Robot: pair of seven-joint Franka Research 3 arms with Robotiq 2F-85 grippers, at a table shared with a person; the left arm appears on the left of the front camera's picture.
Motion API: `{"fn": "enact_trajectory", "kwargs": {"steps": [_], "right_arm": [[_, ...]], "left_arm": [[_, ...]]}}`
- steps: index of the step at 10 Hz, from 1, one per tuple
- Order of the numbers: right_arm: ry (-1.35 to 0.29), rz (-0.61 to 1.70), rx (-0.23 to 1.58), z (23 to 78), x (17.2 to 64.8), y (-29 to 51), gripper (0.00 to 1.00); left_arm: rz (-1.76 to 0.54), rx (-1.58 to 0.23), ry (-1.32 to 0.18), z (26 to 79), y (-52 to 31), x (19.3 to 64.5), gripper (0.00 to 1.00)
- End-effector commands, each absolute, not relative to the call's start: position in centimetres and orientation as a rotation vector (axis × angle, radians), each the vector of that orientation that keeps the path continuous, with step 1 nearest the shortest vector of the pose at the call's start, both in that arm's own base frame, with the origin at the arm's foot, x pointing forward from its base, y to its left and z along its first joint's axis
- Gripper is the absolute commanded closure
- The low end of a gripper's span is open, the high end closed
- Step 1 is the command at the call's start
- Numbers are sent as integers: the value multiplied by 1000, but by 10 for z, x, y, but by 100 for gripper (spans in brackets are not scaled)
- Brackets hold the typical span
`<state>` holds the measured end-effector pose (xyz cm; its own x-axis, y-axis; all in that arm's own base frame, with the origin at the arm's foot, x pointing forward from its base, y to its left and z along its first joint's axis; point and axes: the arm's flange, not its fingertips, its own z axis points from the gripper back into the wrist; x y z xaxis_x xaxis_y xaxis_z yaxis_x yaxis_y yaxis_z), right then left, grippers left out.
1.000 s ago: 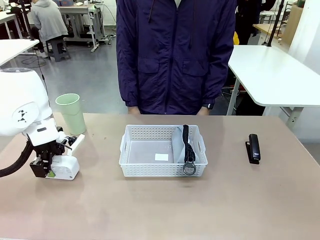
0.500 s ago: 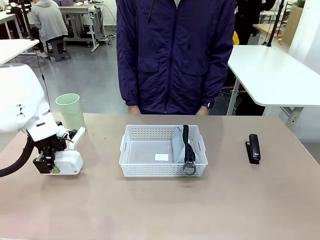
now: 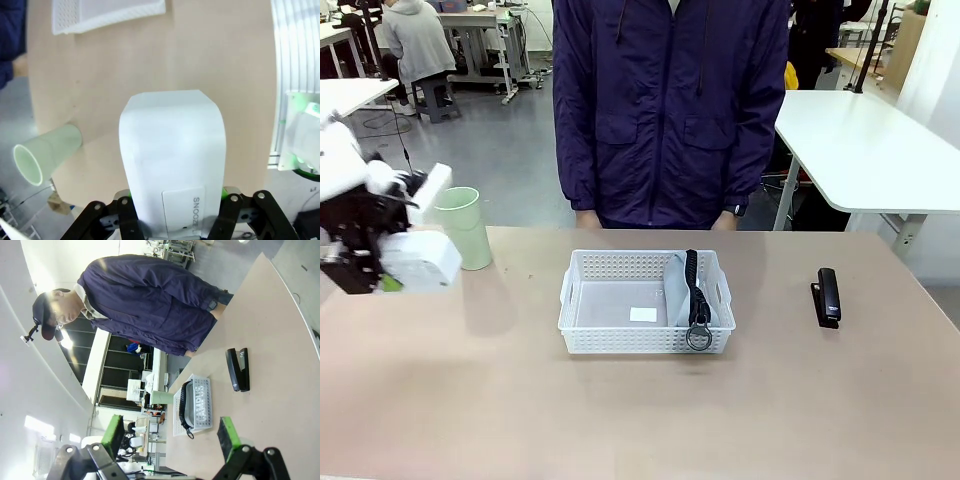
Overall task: Efficiently arrange items inside the basket to fit them all.
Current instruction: Pick up the Digital clock and place it inside the Organizing basket.
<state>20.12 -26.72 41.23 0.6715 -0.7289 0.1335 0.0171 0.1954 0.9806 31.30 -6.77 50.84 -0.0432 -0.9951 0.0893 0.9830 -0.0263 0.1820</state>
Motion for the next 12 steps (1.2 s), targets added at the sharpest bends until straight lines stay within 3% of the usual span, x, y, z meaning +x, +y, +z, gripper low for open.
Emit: {"fn": "enact_trajectory", "kwargs": {"steps": [1, 2, 6, 7, 8, 10, 12], "right_arm": [[-709, -567, 1282, 415, 202, -268, 0], [-709, -567, 1282, 415, 202, -268, 0], [-709, -567, 1282, 415, 202, -268, 0], [-709, -567, 1282, 415, 202, -268, 0], [-709, -567, 1282, 415, 202, -268, 0], [-709, -567, 1282, 415, 202, -268, 0], [-709, -567, 1282, 415, 202, -268, 0]], "left_arm": [[-1556, 30, -238, 512, -63, 320, 100], [-1600, 70, -217, 508, -68, 313, 53], [-1600, 70, -217, 508, -68, 313, 53], [-1611, 55, -207, 508, -70, 311, 46], [-1563, 72, -138, 511, -106, 324, 46], [-1571, 46, -139, 516, -176, 372, 46], [-1423, 25, -184, 507, -238, 428, 46]]}}
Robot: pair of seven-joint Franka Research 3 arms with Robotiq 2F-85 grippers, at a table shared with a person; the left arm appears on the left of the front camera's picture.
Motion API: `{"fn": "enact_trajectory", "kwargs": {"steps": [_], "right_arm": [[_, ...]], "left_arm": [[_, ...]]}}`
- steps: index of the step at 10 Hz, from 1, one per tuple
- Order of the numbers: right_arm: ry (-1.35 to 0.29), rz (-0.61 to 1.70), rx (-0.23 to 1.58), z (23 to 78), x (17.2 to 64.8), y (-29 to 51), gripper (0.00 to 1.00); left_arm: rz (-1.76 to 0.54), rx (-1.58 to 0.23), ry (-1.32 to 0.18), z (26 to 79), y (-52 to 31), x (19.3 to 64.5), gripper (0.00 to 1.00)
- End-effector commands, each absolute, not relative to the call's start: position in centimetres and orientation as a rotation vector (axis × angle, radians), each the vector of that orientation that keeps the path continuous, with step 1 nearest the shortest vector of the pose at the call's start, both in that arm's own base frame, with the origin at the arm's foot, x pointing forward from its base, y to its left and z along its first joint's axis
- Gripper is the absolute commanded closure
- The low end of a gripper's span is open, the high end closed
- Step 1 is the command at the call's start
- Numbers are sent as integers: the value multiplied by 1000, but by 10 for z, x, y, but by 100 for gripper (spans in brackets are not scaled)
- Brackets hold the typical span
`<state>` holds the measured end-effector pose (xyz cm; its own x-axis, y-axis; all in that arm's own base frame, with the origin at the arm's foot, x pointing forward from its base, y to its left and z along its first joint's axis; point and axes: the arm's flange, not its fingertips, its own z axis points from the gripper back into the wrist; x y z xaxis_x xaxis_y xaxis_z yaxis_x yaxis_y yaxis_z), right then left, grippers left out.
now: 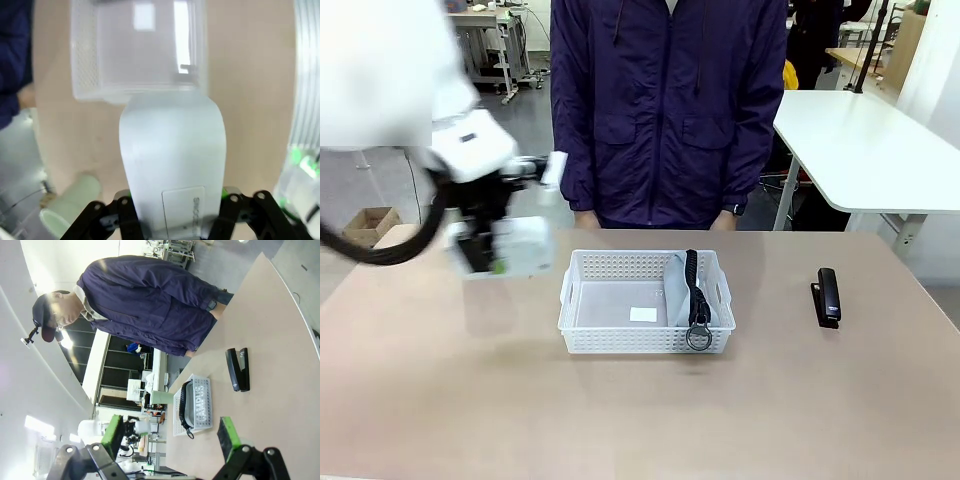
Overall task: Efficiently arrange items inside the basket to fit them all.
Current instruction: Pick up the Digital clock and place it inside the Organizing basket.
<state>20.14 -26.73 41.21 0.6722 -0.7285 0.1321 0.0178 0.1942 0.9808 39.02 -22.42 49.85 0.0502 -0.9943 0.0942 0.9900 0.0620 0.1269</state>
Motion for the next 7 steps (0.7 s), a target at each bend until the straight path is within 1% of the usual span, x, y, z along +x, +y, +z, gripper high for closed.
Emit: {"fn": "enact_trajectory", "kwargs": {"steps": [1, 2, 3, 5, 6, 7], "right_arm": [[-709, -567, 1282, 415, 202, -268, 0], [-709, -567, 1282, 415, 202, -268, 0], [-709, -567, 1282, 415, 202, -268, 0], [-709, -567, 1282, 415, 202, -268, 0], [-709, -567, 1282, 415, 202, -268, 0], [-709, -567, 1282, 415, 202, -268, 0]], "left_arm": [[-1393, -32, -215, 499, -258, 449, 46], [-1396, -114, -227, 490, -276, 460, 46], [-1326, -158, -230, 479, -296, 474, 46], [-1367, -213, -179, 447, -327, 490, 46], [-1312, -258, -154, 434, -339, 496, 46], [-1268, -270, -86, 418, -350, 500, 46]]}}
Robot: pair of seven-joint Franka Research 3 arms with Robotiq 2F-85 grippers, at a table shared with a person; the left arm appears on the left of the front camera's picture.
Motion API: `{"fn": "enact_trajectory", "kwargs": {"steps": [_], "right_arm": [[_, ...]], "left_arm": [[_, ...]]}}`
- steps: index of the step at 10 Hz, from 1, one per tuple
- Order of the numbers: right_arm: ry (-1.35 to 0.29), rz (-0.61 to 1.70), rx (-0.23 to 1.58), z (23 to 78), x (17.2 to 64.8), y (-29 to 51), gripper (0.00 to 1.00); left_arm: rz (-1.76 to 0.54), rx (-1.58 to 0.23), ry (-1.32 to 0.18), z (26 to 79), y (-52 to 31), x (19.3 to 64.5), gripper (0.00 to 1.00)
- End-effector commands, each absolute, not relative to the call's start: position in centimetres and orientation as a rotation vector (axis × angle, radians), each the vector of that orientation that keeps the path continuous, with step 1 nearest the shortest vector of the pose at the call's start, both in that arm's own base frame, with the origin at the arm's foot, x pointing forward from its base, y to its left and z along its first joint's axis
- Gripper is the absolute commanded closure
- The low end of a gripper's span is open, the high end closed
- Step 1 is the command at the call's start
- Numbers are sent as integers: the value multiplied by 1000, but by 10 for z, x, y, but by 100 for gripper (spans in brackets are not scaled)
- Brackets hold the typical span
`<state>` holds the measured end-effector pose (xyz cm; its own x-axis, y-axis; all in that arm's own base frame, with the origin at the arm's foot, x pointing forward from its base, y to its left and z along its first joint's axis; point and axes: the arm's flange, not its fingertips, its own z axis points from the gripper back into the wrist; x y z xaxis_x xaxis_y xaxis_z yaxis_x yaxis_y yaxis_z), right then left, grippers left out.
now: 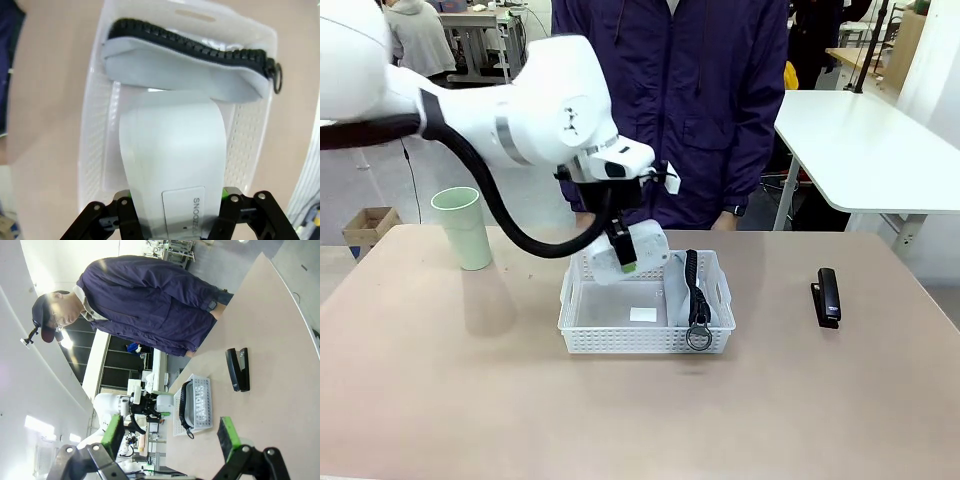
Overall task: Efficiently arrange items inside the basket to fit them all.
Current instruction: Pick up the Digital clock and place it inside the Organizing basket.
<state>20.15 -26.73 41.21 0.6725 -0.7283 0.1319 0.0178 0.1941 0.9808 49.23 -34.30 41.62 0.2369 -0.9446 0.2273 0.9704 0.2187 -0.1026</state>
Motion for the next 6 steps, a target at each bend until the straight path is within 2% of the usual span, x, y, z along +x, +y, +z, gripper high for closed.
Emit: {"fn": "enact_trajectory", "kwargs": {"steps": [1, 3, 6], "right_arm": [[-709, -567, 1282, 415, 202, -268, 0], [-709, -567, 1282, 415, 202, -268, 0], [-709, -567, 1282, 415, 202, -268, 0]], "left_arm": [[-1256, -243, -60, 406, -354, 500, 46], [-1279, -194, -57, 384, -353, 500, 46], [-1290, -239, -5, 352, -335, 511, 46]]}}
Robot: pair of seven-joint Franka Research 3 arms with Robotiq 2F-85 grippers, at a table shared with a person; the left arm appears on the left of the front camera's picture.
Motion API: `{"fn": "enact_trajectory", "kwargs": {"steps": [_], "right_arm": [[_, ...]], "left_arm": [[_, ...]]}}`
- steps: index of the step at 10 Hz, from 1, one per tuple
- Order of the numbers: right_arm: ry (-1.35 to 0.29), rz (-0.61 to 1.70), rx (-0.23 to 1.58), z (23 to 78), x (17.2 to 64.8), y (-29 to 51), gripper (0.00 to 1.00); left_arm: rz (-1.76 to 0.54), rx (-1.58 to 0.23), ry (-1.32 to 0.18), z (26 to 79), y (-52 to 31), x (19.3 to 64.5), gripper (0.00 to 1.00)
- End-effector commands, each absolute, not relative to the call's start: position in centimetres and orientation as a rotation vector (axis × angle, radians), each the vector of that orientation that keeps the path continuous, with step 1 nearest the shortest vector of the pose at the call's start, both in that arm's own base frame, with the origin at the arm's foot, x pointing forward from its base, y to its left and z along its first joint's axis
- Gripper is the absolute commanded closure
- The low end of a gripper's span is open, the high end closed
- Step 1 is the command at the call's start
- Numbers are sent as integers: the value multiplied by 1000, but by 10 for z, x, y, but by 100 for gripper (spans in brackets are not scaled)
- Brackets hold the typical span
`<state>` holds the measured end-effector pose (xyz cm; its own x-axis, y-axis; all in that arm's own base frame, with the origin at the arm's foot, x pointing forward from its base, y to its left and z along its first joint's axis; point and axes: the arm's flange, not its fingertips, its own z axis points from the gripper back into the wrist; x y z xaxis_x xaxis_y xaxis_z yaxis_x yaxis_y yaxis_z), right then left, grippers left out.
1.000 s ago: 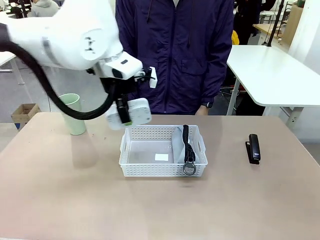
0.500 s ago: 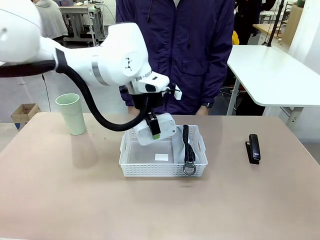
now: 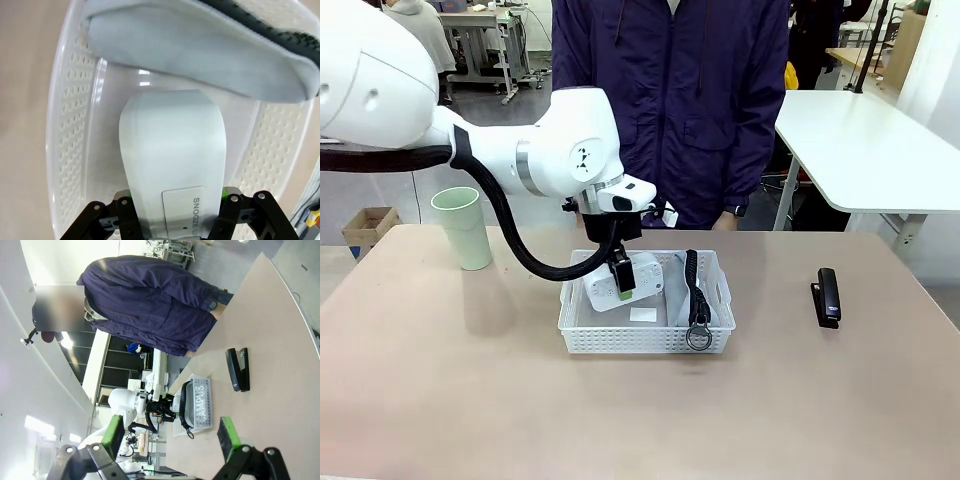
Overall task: Efficiently arrange items inside the basket to fit them all.
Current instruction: Pick up the Digital clock and place it inside the Organizing basket.
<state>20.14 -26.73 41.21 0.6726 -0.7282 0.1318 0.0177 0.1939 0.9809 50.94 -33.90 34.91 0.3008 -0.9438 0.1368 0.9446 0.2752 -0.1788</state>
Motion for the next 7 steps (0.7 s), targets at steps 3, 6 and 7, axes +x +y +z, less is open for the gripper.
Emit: {"fn": "enact_trajectory", "kwargs": {"steps": [3, 6, 7], "right_arm": [[-709, -567, 1282, 415, 202, -268, 0], [-709, -567, 1282, 415, 202, -268, 0], [-709, -567, 1282, 415, 202, -268, 0]], "left_arm": [[-1290, -299, 22, 333, -320, 520, 46], [-1369, -349, 26, 323, -310, 520, 46], [-1382, -351, 15, 323, -309, 520, 46]]}}
